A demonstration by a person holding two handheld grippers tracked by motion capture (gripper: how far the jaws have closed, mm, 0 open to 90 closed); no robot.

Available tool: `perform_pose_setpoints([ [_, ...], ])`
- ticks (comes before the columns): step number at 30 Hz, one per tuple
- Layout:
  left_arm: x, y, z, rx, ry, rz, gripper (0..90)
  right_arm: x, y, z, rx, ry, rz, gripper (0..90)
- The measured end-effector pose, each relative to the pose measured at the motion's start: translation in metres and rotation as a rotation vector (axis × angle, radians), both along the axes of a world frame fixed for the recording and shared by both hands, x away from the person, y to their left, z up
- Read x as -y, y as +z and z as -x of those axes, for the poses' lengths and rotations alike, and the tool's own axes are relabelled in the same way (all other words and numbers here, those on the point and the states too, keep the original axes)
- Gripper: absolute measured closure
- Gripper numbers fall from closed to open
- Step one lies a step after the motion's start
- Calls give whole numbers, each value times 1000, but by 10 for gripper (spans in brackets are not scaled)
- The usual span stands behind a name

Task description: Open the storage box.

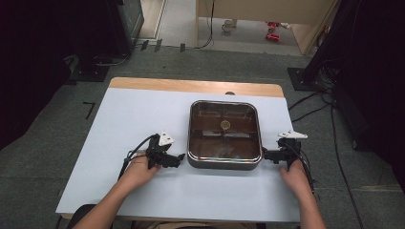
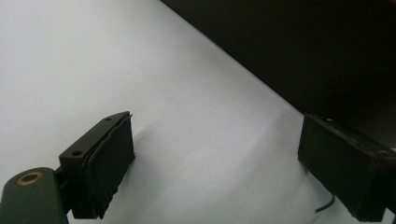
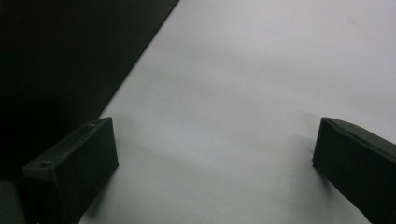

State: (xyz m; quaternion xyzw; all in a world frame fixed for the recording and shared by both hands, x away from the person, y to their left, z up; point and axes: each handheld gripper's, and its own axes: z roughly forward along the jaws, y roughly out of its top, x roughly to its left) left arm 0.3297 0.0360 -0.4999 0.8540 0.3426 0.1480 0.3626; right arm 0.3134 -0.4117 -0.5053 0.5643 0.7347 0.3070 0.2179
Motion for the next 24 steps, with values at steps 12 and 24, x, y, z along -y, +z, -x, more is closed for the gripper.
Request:
perform_pose_setpoints([
  [12,1,0,0,-1,0,-6,98,0,0,0,2,-1,3,0],
  [24,2,0,-1,1,2,-6,93,0,0,0,1,-1,1,0],
])
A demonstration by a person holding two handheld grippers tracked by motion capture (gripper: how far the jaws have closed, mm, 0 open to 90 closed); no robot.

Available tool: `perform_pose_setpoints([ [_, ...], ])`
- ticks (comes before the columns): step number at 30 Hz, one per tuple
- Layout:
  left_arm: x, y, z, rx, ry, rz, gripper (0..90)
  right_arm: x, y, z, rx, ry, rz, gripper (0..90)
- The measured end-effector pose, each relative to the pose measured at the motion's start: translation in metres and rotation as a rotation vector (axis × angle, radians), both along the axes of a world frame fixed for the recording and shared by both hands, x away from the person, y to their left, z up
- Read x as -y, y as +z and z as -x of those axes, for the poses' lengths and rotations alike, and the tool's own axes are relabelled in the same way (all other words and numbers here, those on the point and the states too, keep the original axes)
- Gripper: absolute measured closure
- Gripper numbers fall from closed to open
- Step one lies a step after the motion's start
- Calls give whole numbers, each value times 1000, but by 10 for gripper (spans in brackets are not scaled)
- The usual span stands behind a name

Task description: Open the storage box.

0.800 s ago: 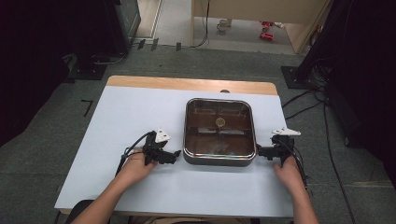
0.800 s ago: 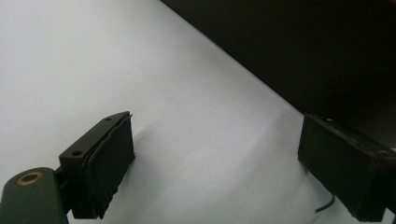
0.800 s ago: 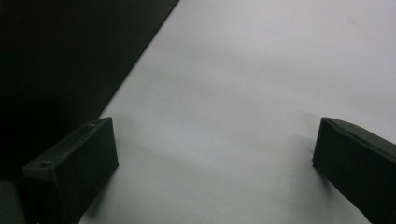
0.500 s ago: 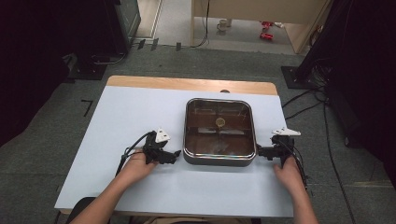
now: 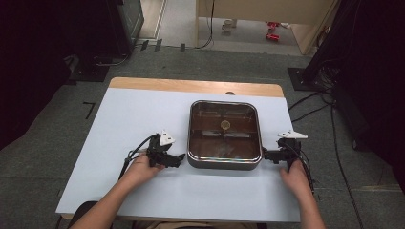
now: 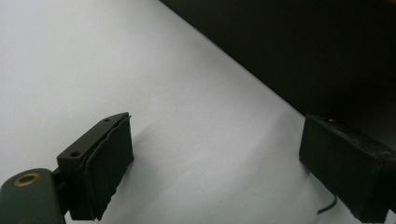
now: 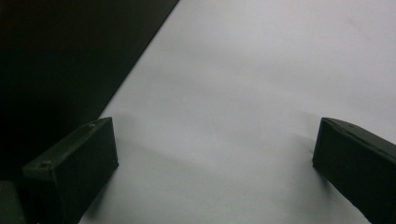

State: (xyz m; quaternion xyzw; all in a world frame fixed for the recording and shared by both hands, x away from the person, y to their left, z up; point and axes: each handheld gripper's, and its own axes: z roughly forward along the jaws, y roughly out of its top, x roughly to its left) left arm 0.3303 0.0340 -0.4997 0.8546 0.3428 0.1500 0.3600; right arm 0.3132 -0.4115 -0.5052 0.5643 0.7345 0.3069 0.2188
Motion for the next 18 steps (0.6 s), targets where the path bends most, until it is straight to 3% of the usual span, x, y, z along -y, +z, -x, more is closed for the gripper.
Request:
perform_pose_setpoints([
  [11,1,2,-1,-12,4,-16,95,0,0,0,-1,0,0,0],
  [18,6,8,-3,-52,-3,-64,125,0,0,0,0,0,0,0],
])
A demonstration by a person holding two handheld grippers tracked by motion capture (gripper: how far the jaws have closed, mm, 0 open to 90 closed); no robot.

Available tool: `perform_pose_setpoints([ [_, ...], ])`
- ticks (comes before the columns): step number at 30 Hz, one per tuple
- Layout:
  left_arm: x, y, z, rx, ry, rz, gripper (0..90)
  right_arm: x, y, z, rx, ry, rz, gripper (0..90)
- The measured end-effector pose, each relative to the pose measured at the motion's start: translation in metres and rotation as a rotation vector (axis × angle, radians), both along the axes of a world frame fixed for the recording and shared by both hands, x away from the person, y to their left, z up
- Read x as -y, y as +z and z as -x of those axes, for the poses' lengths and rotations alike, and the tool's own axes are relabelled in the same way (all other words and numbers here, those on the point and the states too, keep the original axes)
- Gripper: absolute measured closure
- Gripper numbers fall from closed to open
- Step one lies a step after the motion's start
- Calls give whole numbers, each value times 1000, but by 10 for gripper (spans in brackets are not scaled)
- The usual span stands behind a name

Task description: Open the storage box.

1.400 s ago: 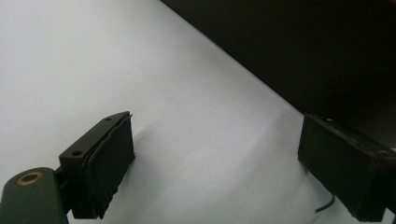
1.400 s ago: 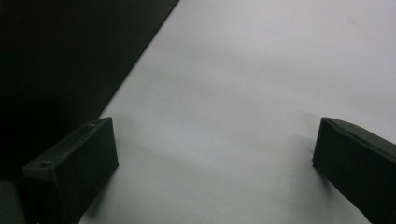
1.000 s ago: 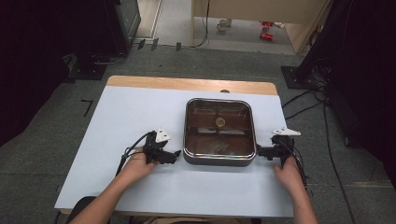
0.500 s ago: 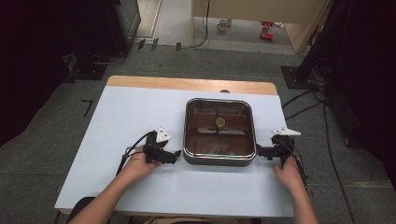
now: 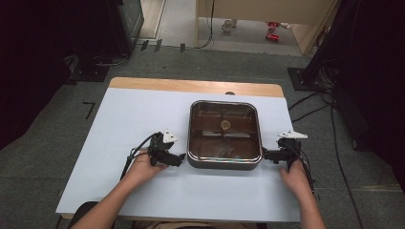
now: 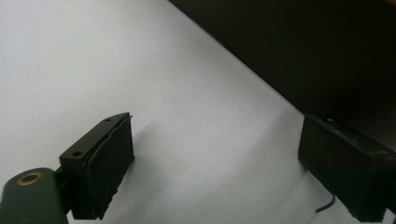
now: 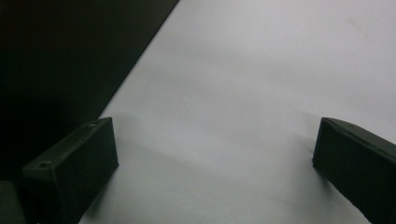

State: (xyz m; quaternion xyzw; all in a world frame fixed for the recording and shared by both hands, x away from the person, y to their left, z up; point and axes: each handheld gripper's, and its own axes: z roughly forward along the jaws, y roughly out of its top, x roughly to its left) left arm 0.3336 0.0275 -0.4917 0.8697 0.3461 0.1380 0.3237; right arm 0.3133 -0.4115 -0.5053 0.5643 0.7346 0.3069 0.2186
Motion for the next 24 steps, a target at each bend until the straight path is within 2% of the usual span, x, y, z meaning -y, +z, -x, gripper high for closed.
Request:
perform_pose_setpoints([
  [7,3,5,-3,-46,2,-39,149,0,0,0,0,0,0,0],
  [11,2,7,-5,-66,-8,-39,152,0,0,0,0,0,0,0],
  [12,1,8,-6,-82,-16,-38,155,0,0,0,0,0,0,0],
  [14,-1,10,-7,-82,-19,-47,191,0,0,0,0,0,0,0],
  [16,-3,11,-8,-94,-20,-43,232,0,0,0,0,0,0,0],
  [18,-5,14,-10,-126,-27,-41,231,0,0,0,0,0,0,0],
  [20,-6,18,-12,-175,-39,-24,231,0,0,0,0,0,-1,0],
  [21,-6,20,-12,-186,-49,-12,230,0,0,0,0,0,0,0],
  [24,-5,29,-10,-186,-82,-11,225,0,0,0,0,0,-1,0],
])
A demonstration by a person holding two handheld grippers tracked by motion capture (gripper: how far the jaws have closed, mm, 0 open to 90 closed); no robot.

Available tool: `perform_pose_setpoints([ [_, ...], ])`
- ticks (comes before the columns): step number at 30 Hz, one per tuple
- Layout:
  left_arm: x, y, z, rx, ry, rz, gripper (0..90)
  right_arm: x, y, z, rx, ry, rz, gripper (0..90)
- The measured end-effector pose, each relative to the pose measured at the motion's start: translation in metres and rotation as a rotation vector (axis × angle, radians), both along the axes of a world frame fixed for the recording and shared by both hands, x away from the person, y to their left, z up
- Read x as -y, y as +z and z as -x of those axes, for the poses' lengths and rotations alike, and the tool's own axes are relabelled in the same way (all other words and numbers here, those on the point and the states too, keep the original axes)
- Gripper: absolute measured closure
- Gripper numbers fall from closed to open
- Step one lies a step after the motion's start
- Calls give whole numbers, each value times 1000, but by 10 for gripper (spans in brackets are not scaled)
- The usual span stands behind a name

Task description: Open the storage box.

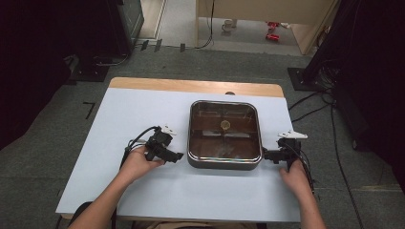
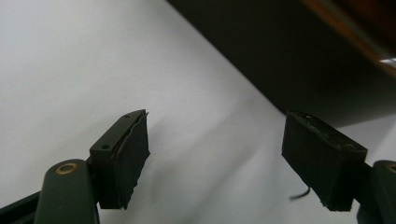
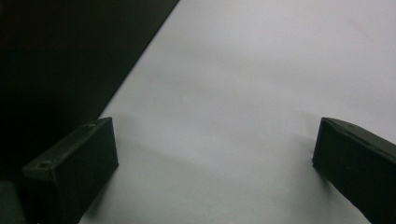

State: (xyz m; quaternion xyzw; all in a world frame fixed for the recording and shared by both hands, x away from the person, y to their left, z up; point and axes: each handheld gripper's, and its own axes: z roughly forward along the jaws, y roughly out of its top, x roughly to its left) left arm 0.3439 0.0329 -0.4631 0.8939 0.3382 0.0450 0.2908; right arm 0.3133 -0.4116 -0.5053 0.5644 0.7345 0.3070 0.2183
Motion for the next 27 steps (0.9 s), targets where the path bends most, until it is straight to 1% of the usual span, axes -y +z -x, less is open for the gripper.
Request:
perform_pose_setpoints([
  [1,0,3,1,3,-11,7,217,0,0,0,0,0,0,0],
  [2,0,3,1,3,-11,7,214,0,0,0,0,0,0,0],
  [4,1,13,3,21,-35,27,212,0,0,0,0,0,0,0],
  [5,1,13,3,21,-35,27,211,0,0,0,0,0,0,0],
  [7,1,22,5,55,-46,49,212,0,0,0,0,0,0,0],
  [8,1,30,5,81,-45,71,221,0,0,0,0,0,0,0],
  [9,1,30,5,81,-45,71,221,0,0,0,0,0,0,0],
  [10,2,40,4,97,-52,98,218,0,0,0,-1,0,0,0],
  [11,2,40,4,97,-52,98,215,0,0,0,-1,0,0,0],
  [12,4,46,4,110,-63,117,215,0,0,0,0,0,0,0],
  [13,6,49,5,116,-69,127,213,0,0,0,0,0,0,0],
  [15,10,57,5,135,-90,131,211,0,0,0,0,0,0,0],
  [16,16,62,7,152,-117,134,222,0,0,0,0,0,0,0],
  [17,16,62,7,152,-117,134,230,0,0,0,0,0,0,0],
  [19,23,66,6,162,-131,144,233,0,0,0,0,0,0,0],
  [20,23,66,6,162,-131,144,232,0,0,0,0,0,0,0],
  [22,30,67,3,162,-140,144,232,0,0,0,0,0,-1,0],
  [23,36,69,0,155,-144,147,230,0,0,0,0,0,0,0],
  [25,38,69,-1,156,-145,151,230,0,0,0,0,0,0,0],
  [26,45,70,-4,154,-160,164,227,0,0,0,0,0,-1,0],
  [27,45,70,-4,154,-160,164,224,0,0,0,0,0,-1,0],
])
